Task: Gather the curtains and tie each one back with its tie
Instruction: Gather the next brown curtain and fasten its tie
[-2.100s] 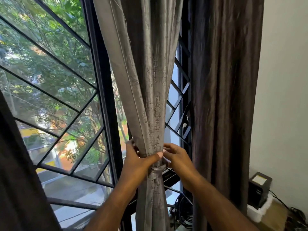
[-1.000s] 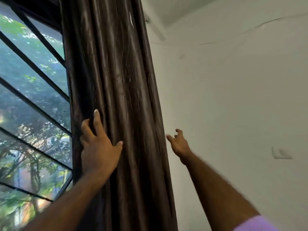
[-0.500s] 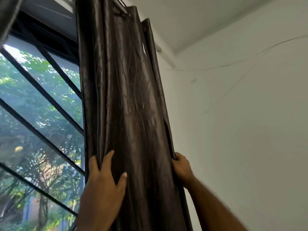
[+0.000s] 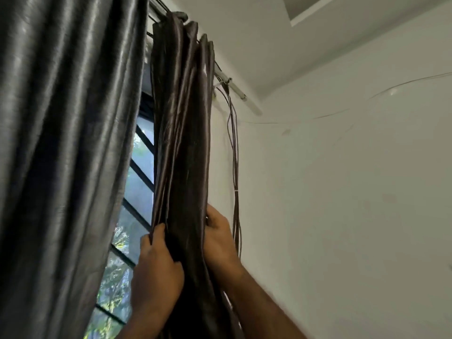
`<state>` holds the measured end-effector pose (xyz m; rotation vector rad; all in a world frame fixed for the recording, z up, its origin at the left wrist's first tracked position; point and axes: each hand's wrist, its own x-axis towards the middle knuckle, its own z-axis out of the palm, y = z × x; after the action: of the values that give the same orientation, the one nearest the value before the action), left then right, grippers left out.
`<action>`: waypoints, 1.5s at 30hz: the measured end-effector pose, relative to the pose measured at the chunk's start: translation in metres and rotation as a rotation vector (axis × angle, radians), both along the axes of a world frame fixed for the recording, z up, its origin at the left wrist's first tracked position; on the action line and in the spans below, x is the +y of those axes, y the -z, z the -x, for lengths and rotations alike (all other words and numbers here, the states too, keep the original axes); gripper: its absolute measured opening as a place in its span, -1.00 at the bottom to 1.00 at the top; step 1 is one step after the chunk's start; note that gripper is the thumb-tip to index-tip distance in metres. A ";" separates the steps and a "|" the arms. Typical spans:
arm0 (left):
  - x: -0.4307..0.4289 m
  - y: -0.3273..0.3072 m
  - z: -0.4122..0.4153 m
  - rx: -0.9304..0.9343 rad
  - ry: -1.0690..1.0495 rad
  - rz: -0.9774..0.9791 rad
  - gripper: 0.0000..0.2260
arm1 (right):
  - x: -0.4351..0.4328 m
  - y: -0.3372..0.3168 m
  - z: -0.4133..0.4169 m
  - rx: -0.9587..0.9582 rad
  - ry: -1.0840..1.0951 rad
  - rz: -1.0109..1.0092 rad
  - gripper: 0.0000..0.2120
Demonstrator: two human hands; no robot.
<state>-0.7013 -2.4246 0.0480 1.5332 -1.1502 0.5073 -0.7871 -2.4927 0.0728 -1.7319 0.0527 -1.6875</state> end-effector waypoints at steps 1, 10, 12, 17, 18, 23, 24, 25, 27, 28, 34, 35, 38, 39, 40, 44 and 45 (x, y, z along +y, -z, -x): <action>0.012 0.000 0.000 0.004 -0.002 0.005 -0.44 | 0.015 0.002 0.008 -0.029 -0.020 -0.049 -0.83; 0.039 0.002 0.019 -0.034 0.095 -0.006 -0.32 | 0.013 0.012 0.073 0.084 0.443 -0.098 -0.83; 0.035 0.000 0.018 -0.043 0.072 -0.050 -0.52 | 0.004 0.010 0.078 0.176 0.521 -0.081 -0.87; 0.032 -0.002 0.022 -0.036 0.087 -0.047 -0.77 | -0.015 0.007 0.075 0.318 0.655 -0.122 -0.80; 0.032 -0.001 0.024 -0.035 0.106 -0.052 -0.79 | -0.014 0.007 0.072 0.301 0.602 -0.127 -0.80; 0.024 0.000 0.041 -0.147 0.121 -0.131 -0.74 | 0.003 0.007 0.047 0.236 0.184 -0.147 -0.62; 0.021 0.000 0.043 -0.160 0.158 -0.127 -0.74 | 0.001 0.007 0.041 0.255 0.207 -0.121 -0.61; 0.020 -0.001 0.044 -0.151 0.205 -0.113 -0.74 | -0.001 0.005 0.038 0.259 0.245 -0.092 -0.65; 0.019 -0.003 0.040 -0.088 0.260 -0.049 -0.71 | -0.009 0.003 0.037 0.231 0.293 -0.069 -0.79; 0.019 -0.003 0.036 -0.056 0.252 -0.005 -0.67 | -0.013 0.003 0.039 0.222 0.313 -0.065 -0.81; 0.021 0.006 0.034 -0.080 0.226 0.098 -0.34 | -0.016 0.004 0.043 0.212 0.292 -0.041 -0.80; 0.020 0.007 0.037 -0.096 0.227 0.087 -0.31 | -0.009 0.004 0.041 0.208 0.223 -0.038 -0.78; 0.018 0.011 0.040 -0.116 0.255 0.044 -0.38 | 0.006 0.004 0.036 0.278 0.146 -0.051 -0.60; 0.019 0.013 0.037 -0.060 0.315 0.030 -0.43 | 0.007 0.005 0.035 0.286 0.171 -0.054 -0.60; 0.021 0.014 0.034 0.015 0.399 0.025 -0.47 | 0.006 0.005 0.035 0.268 0.195 -0.066 -0.66; 0.025 0.027 0.008 0.167 0.407 -0.016 -0.44 | 0.005 0.017 0.044 0.216 0.168 -0.149 -0.86; 0.024 0.032 0.001 0.167 0.374 -0.073 -0.39 | 0.008 0.021 0.045 0.226 0.144 -0.155 -0.80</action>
<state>-0.7022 -2.4005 0.0162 1.3503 -1.2962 0.0847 -0.8321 -2.4846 0.0521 -1.8278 0.4093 -1.5352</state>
